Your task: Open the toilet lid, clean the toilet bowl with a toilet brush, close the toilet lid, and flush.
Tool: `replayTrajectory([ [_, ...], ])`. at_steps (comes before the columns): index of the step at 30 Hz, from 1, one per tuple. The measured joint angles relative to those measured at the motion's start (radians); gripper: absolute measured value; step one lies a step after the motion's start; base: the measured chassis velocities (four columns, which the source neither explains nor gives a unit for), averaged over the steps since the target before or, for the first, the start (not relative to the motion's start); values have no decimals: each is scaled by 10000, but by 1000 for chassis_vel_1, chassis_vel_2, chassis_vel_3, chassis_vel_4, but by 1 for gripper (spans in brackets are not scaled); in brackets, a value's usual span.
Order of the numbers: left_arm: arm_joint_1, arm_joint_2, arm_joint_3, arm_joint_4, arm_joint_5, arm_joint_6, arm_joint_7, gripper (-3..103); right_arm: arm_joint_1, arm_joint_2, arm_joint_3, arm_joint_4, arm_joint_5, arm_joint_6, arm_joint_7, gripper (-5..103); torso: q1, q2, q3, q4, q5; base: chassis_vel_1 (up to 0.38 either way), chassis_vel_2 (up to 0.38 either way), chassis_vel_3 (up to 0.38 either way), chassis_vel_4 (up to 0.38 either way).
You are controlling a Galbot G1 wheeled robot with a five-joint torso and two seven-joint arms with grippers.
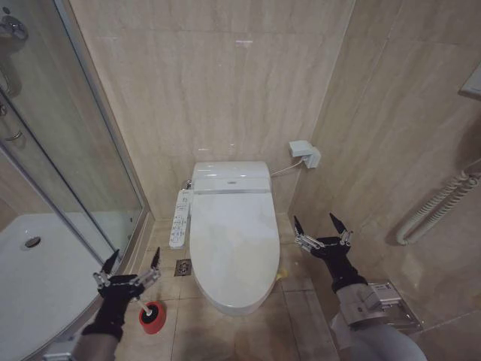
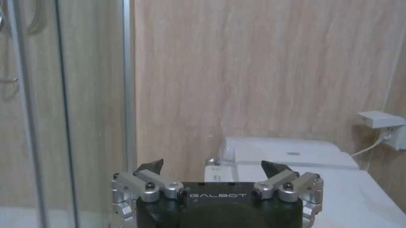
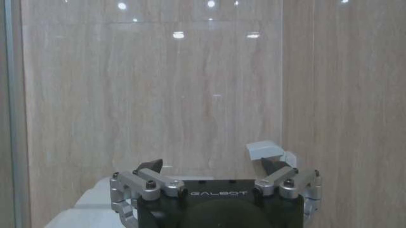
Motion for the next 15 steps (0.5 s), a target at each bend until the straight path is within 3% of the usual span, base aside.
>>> replayTrajectory([
  [2, -32, -97, -518, -48, -104, 574, 101, 100, -1, 0, 0, 0, 0, 0, 0, 100, 0, 0, 0, 3, -2, 0, 0, 0, 0],
  [5, -25, -110, -691, -55, 13, 500, 154, 100, 0, 0, 0, 0, 0, 0, 0, 100, 0, 0, 0, 3, -1, 0, 0, 0, 0],
  [8, -46, 21, -761, -32, 339, -199, 188, 100, 0, 0, 0, 0, 0, 0, 0, 100, 0, 0, 0, 0, 0, 0, 0, 0, 0],
  [15, -216, 336, -770, 671, 192, -808, 187, 100, 0, 0, 0, 0, 0, 0, 0, 100, 0, 0, 0, 0, -2, 0, 0, 0, 0],
])
